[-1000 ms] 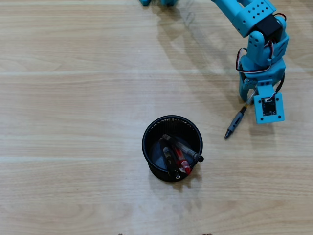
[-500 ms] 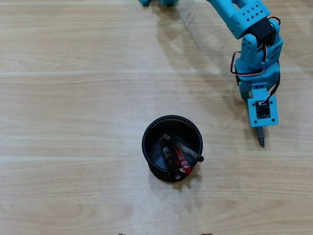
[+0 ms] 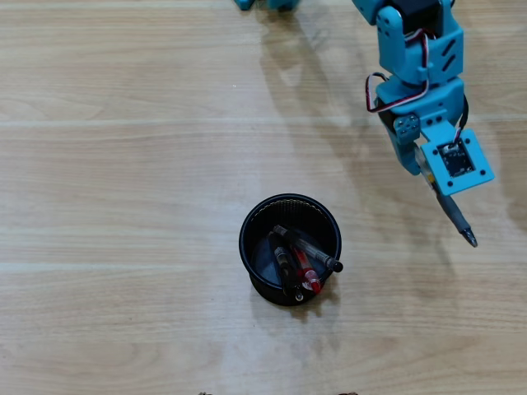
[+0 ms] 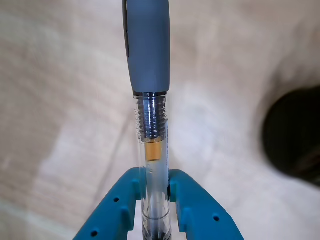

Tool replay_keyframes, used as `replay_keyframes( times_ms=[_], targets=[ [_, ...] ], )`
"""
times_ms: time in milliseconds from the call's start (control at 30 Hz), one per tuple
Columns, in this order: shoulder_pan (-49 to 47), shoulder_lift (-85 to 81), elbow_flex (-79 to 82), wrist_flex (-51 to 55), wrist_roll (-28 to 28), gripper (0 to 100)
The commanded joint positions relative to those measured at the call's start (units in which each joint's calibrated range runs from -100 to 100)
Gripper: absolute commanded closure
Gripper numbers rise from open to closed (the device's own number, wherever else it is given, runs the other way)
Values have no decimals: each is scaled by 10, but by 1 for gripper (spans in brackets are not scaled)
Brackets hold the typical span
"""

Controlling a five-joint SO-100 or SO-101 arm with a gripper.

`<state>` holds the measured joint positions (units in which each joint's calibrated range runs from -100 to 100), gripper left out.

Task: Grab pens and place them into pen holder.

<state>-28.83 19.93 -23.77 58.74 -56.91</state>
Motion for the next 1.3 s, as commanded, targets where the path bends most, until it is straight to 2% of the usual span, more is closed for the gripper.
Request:
replay_keyframes(
  times_ms=[0,200,300,433,533,900,1267],
  targets=[
    [75,-142,11,-125,92,98],
    [171,-256,206,-386,100,98],
    [213,-291,336,-507,68,98],
    [237,-295,444,-606,36,98],
    [233,-271,453,-630,33,98],
    [196,-178,394,-630,33,98],
    [200,-90,365,-623,28,96]
  ],
)
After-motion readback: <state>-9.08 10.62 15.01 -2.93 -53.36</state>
